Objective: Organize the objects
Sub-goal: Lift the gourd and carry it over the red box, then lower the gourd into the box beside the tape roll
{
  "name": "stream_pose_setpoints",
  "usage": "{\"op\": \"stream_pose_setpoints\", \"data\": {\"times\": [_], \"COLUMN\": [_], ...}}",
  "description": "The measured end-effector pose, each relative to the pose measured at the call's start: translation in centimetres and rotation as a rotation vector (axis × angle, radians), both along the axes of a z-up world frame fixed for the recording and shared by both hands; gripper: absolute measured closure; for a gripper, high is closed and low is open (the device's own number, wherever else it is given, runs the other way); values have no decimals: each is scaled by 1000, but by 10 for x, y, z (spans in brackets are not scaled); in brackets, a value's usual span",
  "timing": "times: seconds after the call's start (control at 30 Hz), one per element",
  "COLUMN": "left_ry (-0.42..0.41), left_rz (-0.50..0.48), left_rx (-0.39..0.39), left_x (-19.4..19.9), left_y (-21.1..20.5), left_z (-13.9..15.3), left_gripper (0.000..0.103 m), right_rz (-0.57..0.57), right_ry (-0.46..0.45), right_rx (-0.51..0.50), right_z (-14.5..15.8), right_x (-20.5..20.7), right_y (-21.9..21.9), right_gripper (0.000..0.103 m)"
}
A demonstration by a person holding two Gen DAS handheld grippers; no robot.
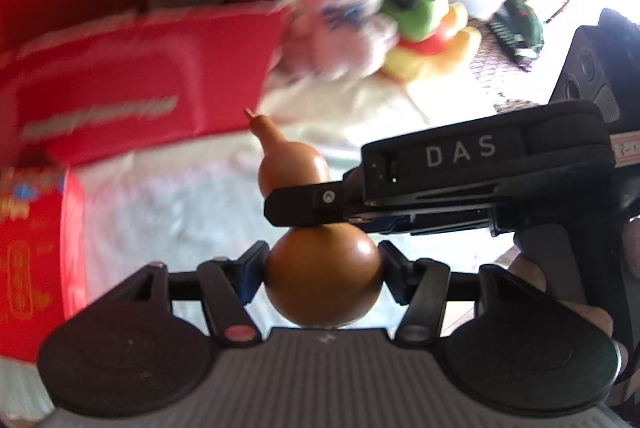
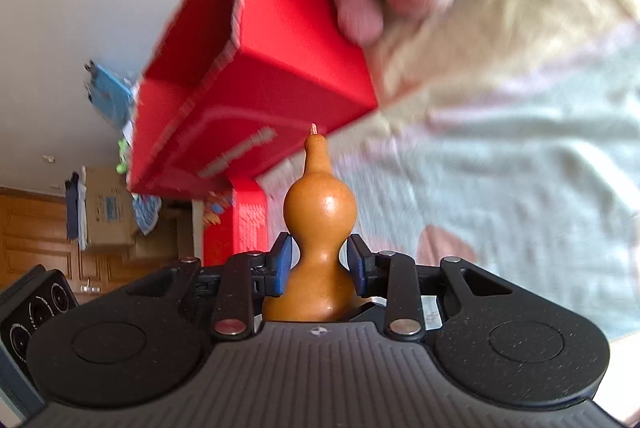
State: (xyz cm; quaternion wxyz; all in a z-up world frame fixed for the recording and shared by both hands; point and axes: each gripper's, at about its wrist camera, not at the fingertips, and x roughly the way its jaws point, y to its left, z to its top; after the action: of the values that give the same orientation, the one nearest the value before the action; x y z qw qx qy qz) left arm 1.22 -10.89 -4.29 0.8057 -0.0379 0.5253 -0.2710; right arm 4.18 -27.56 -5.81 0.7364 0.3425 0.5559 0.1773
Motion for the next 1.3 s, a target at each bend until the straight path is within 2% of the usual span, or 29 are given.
{"op": "stream_pose_setpoints", "data": {"times": [0.13, 0.37, 0.53, 0.7, 0.8, 0.93, 1.13, 1.3], "left_ry": [-78, -228, -280, -307, -276, -194, -46, 74], "left_rz": [-46, -52, 0, 47, 75, 82, 93, 89], "left_rx": [-31, -72, -96, -93, -83, -73, -24, -16], "left_x": [1, 18, 51, 87, 111, 141, 175, 192], "left_y": [-17, -19, 15, 65, 97, 128, 148, 156], "left_z": [28, 85, 115, 127, 117, 86, 30, -1], "left_gripper": [44, 44, 44, 44, 44, 44, 44, 44], "right_rz": [-43, -77, -44, 12, 49, 97, 144, 169], "right_ry": [-74, -213, -310, -341, -324, -264, -120, -12], "right_rx": [-6, 6, -2, 17, 13, -31, -74, -129], "right_z": [30, 86, 116, 125, 118, 92, 44, 15], "right_x": [-7, 10, 47, 97, 125, 158, 188, 198], "right_y": [-20, -14, 15, 62, 94, 134, 167, 181], "right_gripper": [70, 70, 70, 70, 70, 70, 70, 70]}}
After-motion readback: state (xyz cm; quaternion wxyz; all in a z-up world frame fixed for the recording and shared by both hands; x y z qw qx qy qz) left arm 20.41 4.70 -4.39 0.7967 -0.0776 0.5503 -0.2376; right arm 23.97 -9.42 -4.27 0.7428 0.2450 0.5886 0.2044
